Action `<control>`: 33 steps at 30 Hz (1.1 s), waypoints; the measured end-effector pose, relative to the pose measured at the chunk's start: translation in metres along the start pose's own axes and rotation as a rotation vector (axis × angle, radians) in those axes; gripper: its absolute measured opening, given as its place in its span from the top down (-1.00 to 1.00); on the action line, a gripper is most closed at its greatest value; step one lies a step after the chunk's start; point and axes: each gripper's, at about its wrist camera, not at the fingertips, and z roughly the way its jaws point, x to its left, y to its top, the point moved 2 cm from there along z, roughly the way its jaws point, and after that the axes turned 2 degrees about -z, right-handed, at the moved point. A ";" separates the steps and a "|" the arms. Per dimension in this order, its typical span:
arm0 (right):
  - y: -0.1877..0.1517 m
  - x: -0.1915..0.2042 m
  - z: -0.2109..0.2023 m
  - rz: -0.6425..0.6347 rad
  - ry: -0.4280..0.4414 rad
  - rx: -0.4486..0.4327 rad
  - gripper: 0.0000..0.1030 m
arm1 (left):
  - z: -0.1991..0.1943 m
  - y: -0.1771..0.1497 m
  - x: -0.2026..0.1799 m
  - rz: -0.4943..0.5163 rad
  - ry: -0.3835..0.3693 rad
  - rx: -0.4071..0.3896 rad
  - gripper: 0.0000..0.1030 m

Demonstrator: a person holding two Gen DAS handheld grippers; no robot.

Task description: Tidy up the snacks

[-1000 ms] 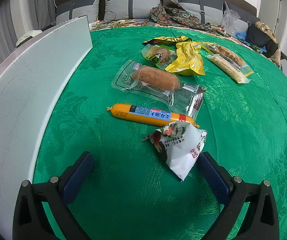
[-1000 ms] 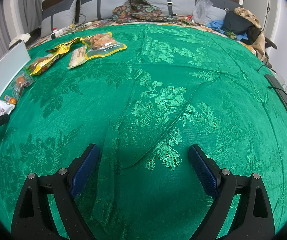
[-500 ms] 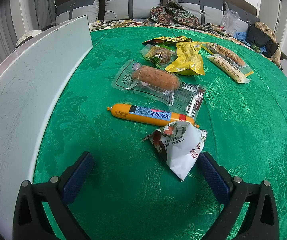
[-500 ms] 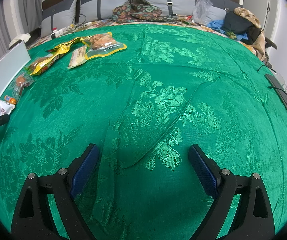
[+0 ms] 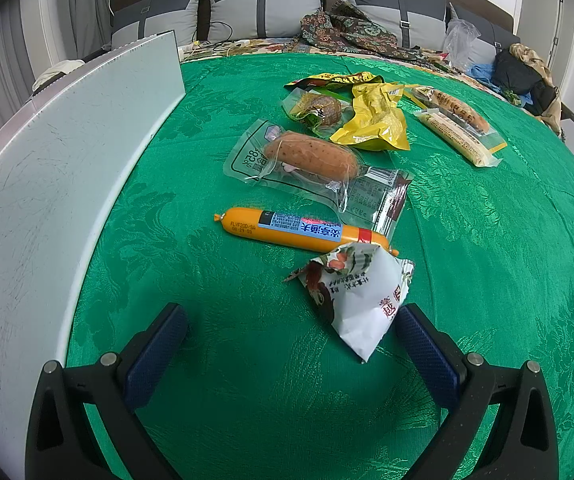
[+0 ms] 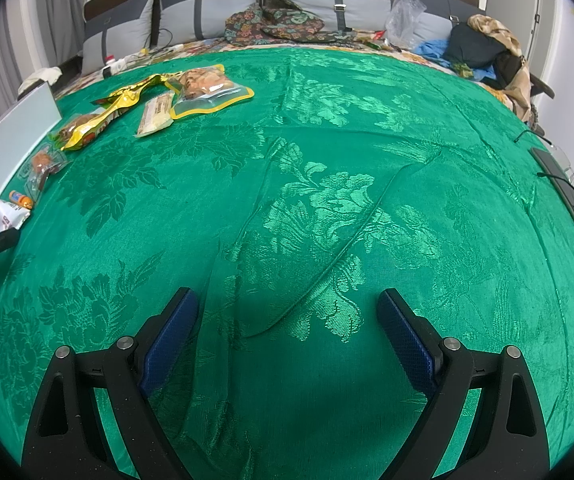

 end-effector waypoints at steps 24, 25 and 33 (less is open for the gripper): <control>0.228 0.077 0.156 -0.213 0.146 0.187 -0.77 | 0.000 0.000 0.000 -0.001 -0.001 0.000 -1.00; 0.226 0.082 0.169 -0.225 0.140 0.232 -0.78 | 0.000 0.000 0.000 -0.001 -0.001 0.000 -1.00; 0.220 0.040 0.149 -0.071 0.153 0.272 -0.18 | -0.001 0.000 0.000 -0.001 0.000 0.001 -1.00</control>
